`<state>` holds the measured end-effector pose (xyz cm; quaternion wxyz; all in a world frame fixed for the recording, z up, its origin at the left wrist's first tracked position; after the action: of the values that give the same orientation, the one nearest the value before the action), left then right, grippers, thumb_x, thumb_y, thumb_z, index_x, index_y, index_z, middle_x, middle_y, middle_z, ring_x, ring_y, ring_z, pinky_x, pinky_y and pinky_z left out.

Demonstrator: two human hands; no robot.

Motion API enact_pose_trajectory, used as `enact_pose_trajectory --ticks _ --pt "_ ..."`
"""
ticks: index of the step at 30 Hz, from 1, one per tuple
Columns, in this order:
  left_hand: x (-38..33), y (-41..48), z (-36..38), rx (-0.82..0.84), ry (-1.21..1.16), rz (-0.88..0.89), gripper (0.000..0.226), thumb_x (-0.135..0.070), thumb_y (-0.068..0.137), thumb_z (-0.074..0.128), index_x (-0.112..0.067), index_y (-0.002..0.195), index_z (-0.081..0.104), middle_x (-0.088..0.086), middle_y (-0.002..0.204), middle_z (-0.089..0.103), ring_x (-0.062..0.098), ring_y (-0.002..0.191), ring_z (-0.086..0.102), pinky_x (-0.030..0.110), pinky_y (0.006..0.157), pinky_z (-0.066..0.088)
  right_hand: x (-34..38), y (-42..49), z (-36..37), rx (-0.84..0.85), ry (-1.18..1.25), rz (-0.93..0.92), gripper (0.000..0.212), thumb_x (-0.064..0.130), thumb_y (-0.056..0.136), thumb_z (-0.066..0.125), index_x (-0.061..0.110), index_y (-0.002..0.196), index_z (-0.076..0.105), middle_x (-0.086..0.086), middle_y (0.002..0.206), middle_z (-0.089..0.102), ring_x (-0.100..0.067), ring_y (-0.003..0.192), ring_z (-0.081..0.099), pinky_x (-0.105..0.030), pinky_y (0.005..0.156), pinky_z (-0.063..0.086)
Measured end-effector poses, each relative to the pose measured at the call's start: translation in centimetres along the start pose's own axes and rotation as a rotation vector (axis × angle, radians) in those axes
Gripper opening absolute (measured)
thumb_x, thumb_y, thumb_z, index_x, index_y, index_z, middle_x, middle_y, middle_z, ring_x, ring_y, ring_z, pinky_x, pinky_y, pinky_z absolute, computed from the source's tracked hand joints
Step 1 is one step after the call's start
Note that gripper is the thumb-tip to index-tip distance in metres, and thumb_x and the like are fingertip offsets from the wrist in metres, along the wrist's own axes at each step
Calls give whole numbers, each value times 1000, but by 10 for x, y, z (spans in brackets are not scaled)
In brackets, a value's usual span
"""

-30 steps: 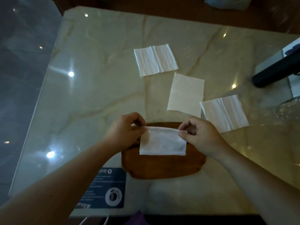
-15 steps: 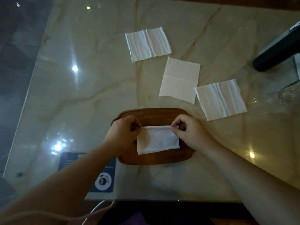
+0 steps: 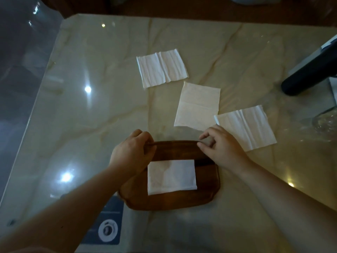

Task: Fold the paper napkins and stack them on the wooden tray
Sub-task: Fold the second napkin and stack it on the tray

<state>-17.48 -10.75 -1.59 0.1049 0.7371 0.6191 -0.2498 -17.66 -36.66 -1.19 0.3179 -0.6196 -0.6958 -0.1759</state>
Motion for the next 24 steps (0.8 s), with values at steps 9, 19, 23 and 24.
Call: enact_pose_trajectory --ticks 9,19,23,24 --pt "-43 119 -12 -45 101 159 12 -35 86 59 -26 94 59 -10 89 55 14 73 54 31 58 50 -41 97 -59 -109 -113 64 13 23 78 71 22 85 59 0 89 56 -15 74 54 -26 67 37" --pt "-84 215 29 43 242 247 29 -30 88 58 -24 116 57 0 123 59 22 114 51 44 88 49 -86 153 -64 -98 -170 171 47 31 75 73 14 116 59 -14 118 55 -28 106 55 -31 90 42" --pt "-89 232 39 47 349 275 36 -25 88 57 -22 123 52 2 126 57 24 117 48 44 95 37 -91 163 -64 -87 -226 163 31 31 74 73 16 100 65 -12 108 55 -29 99 57 -30 82 42" --pt "-90 234 39 18 381 287 35 -23 88 57 -22 123 53 2 124 58 25 115 48 44 94 35 -90 165 -64 -83 -234 159 24 30 74 73 18 94 65 -10 104 55 -29 97 58 -30 80 43"
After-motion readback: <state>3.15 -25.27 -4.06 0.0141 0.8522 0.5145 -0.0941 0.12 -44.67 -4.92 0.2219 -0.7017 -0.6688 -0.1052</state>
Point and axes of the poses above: each hand's wrist, its own y-axis towards the middle knuckle, its own z-axis out of the palm, x = y × z, the point moved 3 cm from there along y, towards the middle knuckle
